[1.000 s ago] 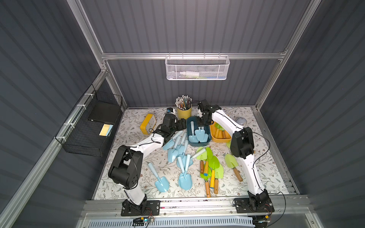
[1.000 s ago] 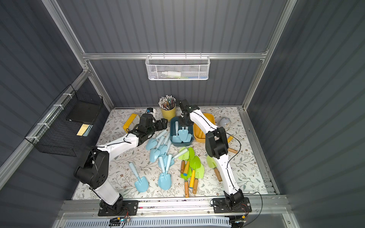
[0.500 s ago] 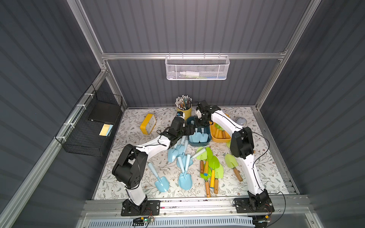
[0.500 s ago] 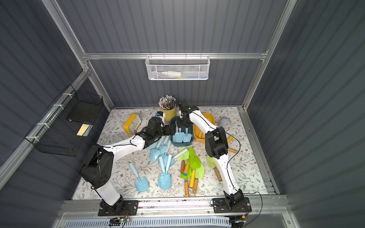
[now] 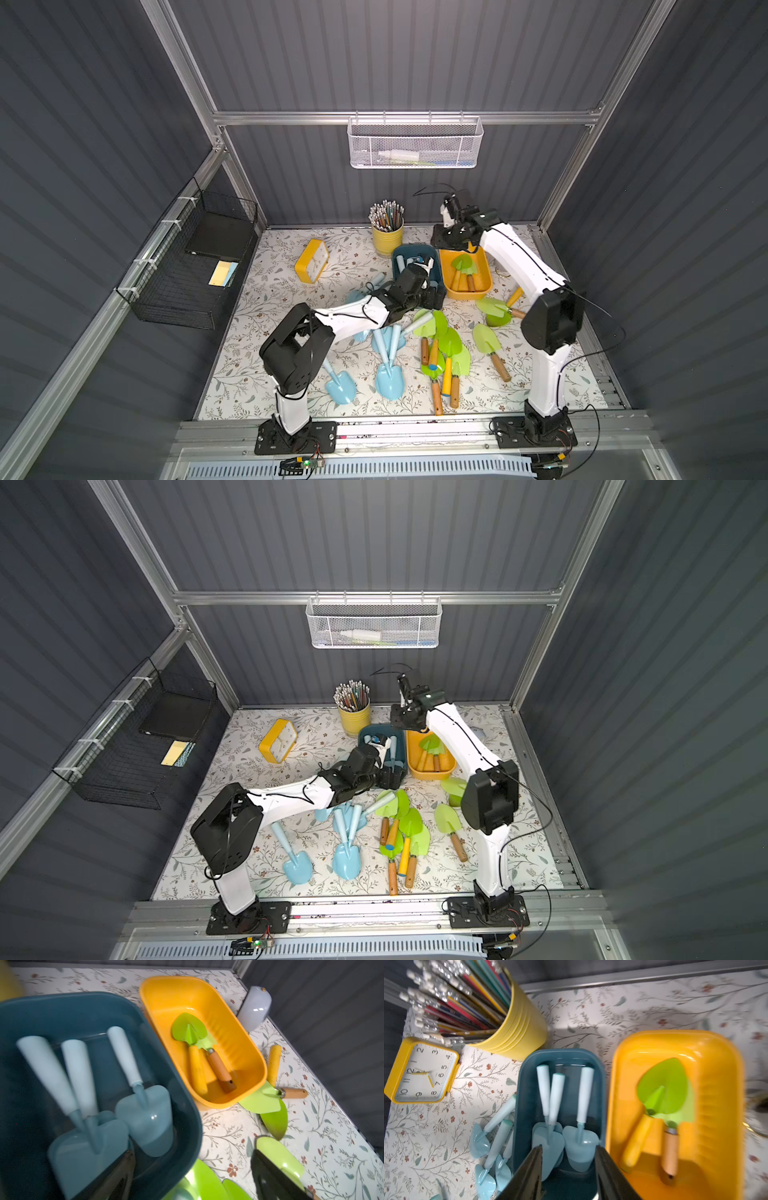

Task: Sort the small shovels by color and place them into the storage box
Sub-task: Place the shovel in the storage box, then pick up the shovel from the center of the board.

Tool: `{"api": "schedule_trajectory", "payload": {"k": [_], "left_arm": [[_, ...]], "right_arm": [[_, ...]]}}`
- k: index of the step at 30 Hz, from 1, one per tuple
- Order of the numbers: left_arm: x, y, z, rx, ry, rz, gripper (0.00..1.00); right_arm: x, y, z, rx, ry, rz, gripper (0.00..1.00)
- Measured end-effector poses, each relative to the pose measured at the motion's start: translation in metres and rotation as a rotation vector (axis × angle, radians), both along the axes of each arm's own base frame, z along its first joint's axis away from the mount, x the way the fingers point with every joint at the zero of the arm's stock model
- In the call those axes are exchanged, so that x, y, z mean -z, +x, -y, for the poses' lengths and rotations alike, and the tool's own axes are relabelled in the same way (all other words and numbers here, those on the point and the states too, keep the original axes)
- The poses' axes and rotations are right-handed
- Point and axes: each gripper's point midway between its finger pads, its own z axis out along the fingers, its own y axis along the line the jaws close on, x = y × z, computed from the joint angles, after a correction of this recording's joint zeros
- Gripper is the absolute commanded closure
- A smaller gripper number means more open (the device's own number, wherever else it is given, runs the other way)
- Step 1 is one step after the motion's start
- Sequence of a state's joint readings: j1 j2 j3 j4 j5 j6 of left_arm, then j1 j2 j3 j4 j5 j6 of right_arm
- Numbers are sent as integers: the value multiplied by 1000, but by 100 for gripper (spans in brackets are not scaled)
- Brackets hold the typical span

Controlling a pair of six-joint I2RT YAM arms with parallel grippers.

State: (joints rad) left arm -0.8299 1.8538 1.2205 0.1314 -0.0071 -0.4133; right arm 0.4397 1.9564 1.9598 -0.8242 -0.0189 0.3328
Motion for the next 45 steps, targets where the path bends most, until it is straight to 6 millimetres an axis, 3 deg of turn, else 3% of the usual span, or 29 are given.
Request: {"api": "schedule_trajectory", "payload": {"k": [4, 8, 13, 19, 23, 29, 37, 41, 45], "left_arm": [[9, -21, 34, 95, 16, -6, 11], [28, -42, 54, 164, 46, -34, 11], [48, -69, 61, 211, 84, -98, 12], [71, -106, 62, 235, 135, -182, 12], [85, -144, 65, 259, 168, -246, 13], [91, -181, 69, 247, 190, -312, 14], [96, -186, 63, 151, 190, -371, 18], [99, -186, 62, 133, 188, -388, 32], [102, -186, 67, 135, 187, -390, 54]], "right_arm": [[-7, -22, 43, 105, 0, 20, 54], [20, -53, 58, 137, -15, -45, 54], [56, -91, 72, 165, -33, -133, 54], [50, -114, 81, 179, -11, -117, 54], [45, -124, 85, 179, -2, -101, 54], [50, -134, 89, 177, -7, -112, 54], [62, -140, 90, 159, -26, -137, 54], [62, -139, 89, 148, -20, -132, 55], [61, -138, 87, 140, -13, -125, 55]]}}
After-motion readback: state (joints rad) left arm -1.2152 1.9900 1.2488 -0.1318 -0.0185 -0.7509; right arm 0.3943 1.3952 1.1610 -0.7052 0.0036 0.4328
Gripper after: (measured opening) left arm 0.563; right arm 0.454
